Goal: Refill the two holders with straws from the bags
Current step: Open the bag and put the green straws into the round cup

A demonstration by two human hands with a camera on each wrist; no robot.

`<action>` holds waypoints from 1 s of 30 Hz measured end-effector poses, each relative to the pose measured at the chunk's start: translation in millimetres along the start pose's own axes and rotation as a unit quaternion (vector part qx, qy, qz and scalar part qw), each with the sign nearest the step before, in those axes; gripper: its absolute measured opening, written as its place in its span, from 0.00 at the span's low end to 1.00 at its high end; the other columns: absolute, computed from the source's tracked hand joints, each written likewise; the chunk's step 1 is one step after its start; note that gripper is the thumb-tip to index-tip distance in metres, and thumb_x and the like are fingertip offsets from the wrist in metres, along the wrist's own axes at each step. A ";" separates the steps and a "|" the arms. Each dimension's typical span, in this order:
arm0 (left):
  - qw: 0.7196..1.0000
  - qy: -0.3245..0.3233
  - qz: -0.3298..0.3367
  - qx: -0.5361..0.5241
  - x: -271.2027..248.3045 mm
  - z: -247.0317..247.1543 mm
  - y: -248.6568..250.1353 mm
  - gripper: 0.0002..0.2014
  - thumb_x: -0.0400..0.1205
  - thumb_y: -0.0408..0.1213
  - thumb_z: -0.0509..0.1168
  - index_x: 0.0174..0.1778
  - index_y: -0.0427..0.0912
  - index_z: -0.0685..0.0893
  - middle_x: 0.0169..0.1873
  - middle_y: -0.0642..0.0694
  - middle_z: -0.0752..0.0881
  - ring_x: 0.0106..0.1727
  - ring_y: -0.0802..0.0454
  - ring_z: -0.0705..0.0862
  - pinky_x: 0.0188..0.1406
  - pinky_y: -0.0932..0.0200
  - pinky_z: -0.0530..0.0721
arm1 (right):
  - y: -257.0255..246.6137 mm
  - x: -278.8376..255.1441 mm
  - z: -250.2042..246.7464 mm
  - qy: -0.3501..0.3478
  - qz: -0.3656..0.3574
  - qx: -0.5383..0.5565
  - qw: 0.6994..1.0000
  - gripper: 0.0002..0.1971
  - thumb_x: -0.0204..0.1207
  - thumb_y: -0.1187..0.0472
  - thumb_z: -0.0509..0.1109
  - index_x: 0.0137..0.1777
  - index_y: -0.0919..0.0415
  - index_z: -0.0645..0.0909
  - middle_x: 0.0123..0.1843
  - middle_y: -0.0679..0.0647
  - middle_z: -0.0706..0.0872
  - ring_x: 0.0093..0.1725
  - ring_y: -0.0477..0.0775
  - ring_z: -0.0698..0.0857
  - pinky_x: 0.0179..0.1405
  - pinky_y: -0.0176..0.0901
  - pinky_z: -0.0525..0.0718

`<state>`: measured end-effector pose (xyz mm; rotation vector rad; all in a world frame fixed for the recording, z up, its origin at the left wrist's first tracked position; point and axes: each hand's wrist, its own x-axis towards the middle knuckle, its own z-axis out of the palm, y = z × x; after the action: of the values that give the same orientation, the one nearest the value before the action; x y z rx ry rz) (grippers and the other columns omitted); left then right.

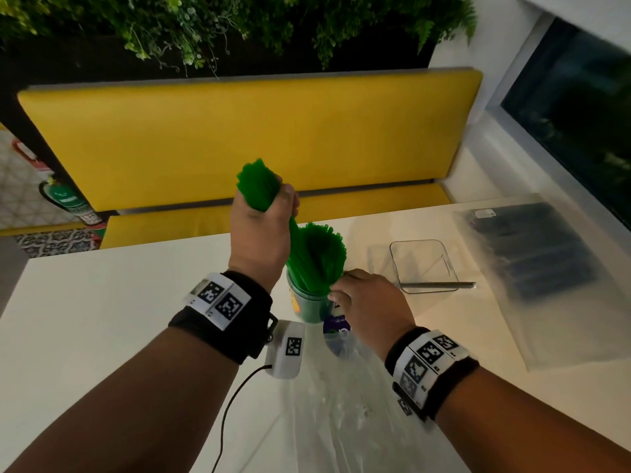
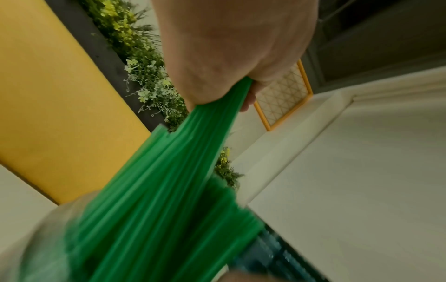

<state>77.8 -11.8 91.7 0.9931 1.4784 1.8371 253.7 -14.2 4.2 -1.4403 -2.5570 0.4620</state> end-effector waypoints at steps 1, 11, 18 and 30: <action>0.999 -0.016 0.018 0.033 -4.3 1.7 -3.7 0.05 0.84 0.31 0.65 0.44 0.33 0.78 0.32 0.41 0.83 0.33 0.49 0.81 0.35 0.55 0.79 | -0.5 -0.1 -0.9 0.000 -0.003 -0.008 1.000 0.15 0.80 0.47 0.57 0.50 0.48 0.86 0.47 0.45 0.87 0.41 0.55 0.85 0.40 0.47 0.85; 0.938 -0.258 -0.034 0.229 -27.7 -23.0 -57.0 0.37 0.71 0.61 0.76 0.74 0.64 0.68 0.70 0.56 0.77 0.72 0.54 0.77 0.71 0.43 0.80 | -9.8 -3.7 -16.2 -0.001 -0.012 -0.062 0.998 0.12 0.83 0.49 0.62 0.48 0.49 0.85 0.45 0.47 0.88 0.39 0.54 0.83 0.41 0.45 0.75; 0.938 -0.257 0.051 0.225 -10.6 -28.8 -1.1 0.47 0.73 0.72 0.65 0.85 0.61 0.52 0.85 0.56 0.57 0.85 0.58 0.59 0.79 0.47 0.65 | -8.5 -2.0 -13.2 -0.015 -0.001 -0.064 0.998 0.13 0.84 0.49 0.59 0.47 0.49 0.84 0.43 0.48 0.87 0.38 0.53 0.83 0.47 0.50 0.79; 0.652 -0.351 0.233 0.631 -12.8 18.1 -36.4 0.32 0.83 0.68 0.50 0.77 0.53 0.73 0.76 0.48 0.75 0.77 0.44 0.71 0.76 0.38 0.68 | -14.9 -2.4 -18.7 -0.039 0.011 -0.102 0.994 0.16 0.85 0.48 0.57 0.48 0.52 0.84 0.46 0.50 0.88 0.45 0.55 0.85 0.46 0.47 0.68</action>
<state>99.4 -4.1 55.7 2.5139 1.9230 0.1130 248.6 -20.0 26.9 -1.5463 -2.7205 0.2717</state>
